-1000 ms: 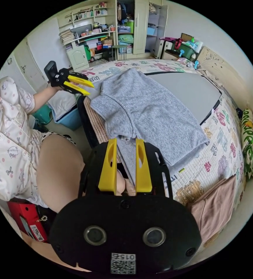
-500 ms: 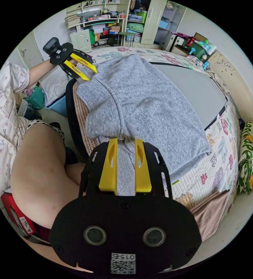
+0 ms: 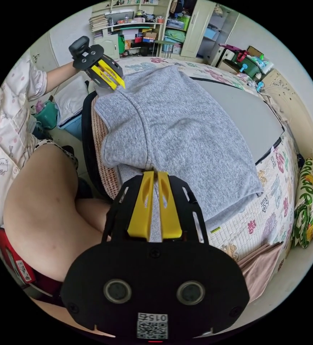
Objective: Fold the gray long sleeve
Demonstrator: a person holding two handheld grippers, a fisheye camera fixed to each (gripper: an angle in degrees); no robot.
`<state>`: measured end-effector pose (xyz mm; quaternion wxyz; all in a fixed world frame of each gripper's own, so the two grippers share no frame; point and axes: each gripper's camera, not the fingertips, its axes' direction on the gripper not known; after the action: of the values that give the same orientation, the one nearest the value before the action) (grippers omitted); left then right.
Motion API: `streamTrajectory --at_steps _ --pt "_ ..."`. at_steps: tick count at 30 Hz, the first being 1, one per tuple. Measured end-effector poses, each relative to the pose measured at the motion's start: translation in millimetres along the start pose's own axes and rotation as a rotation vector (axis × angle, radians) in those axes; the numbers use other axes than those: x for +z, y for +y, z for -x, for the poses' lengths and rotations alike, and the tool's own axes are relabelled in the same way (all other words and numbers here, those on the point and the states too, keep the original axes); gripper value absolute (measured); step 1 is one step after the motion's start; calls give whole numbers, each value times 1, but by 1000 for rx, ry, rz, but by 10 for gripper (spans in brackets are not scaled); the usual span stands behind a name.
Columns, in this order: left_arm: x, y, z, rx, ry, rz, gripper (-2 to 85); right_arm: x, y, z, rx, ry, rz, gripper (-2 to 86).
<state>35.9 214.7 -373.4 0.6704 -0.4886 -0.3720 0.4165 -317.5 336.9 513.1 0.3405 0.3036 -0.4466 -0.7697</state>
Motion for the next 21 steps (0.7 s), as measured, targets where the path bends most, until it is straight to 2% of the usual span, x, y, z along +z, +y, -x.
streamTrajectory --at_steps 6,8,11,13,15,16,18,21 --pt "-48 -17 80 -145 -17 -151 10 -38 -25 -46 19 -65 -36 -4" --pt "-55 -34 116 -146 -28 -176 9 -63 -40 -70 23 3 -69 -6" --pt "-62 -80 212 -258 -148 -224 8 -117 -94 -142 87 244 -112 -7" --pt "-73 -108 310 -554 -207 -335 8 -162 -148 -228 346 380 -225 -6" --pt "-84 -109 354 -772 -208 -429 8 -187 -167 -278 577 331 -368 -5" --pt "-93 -103 360 -845 -197 -508 7 -197 -170 -292 677 254 -464 -3" --pt "-99 -92 340 -821 -153 -600 7 -199 -173 -284 642 145 -527 2" --pt "-82 -62 282 -722 53 -613 8 -172 -164 -230 449 74 -413 41"
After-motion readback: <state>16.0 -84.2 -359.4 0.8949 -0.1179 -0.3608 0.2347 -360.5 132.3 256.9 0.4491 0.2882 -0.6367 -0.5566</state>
